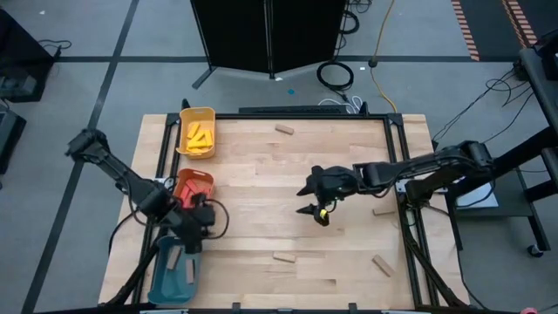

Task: Sort blocks
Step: Put the bottom right brown block in the blue bin

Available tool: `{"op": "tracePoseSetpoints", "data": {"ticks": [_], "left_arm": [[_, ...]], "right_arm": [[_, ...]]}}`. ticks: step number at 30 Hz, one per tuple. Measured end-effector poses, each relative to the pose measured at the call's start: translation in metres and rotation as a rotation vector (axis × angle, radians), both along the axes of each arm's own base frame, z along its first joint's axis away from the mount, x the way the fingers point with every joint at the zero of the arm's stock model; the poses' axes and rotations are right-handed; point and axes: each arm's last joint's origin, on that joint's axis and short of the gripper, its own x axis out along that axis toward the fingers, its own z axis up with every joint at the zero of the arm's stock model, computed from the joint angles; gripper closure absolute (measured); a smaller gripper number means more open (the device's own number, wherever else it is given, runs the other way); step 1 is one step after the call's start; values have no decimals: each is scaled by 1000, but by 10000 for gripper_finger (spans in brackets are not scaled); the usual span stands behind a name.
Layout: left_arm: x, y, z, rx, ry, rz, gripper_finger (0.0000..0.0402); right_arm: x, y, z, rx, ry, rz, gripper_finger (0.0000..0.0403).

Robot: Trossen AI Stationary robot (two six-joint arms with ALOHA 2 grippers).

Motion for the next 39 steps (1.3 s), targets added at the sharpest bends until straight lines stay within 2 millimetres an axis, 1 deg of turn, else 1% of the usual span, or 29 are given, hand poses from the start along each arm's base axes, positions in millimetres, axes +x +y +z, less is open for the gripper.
{"op": "tracePoseSetpoints", "data": {"ticks": [3,5,7,9,10,12,15,18,20,22,25,27,30,32,35,39], "left_arm": [[18,8,9,178,-201,-116,240],[33,12,14,237,-334,-195,240],[47,17,17,264,-470,-295,240],[56,25,14,278,-574,-398,240],[59,32,12,281,-608,-428,240],[65,50,8,291,-640,-430,240],[72,80,3,249,-724,-415,240],[79,104,7,148,-967,-478,240],[82,114,9,80,-1092,-535,240],[86,118,11,47,-1186,-590,240],[94,119,9,56,-1262,-610,240],[99,120,4,63,-1287,-612,240],[105,120,-2,54,-1317,-606,240],[108,120,-4,54,-1339,-604,240],[109,120,-2,44,-1385,-596,240],[107,120,2,19,-1398,-593,240]], "right_arm": [[-2,5,13,65,124,-37,126],[-9,11,16,119,248,-72,126],[-19,18,14,185,395,-93,126],[-30,28,9,255,532,-101,126],[-36,34,7,279,600,-116,126],[-48,46,3,308,722,-164,126],[-64,66,0,321,834,-250,126],[-80,84,-2,334,921,-340,126],[-88,95,-3,356,954,-388,126],[-97,106,-9,375,985,-431,126],[-111,117,-23,403,1064,-475,126],[-118,121,-35,437,1128,-485,126],[-127,122,-48,444,1197,-503,126],[-130,122,-55,454,1224,-498,126],[-131,123,-64,467,1205,-469,126],[-133,124,-68,478,1200,-469,126]]}}
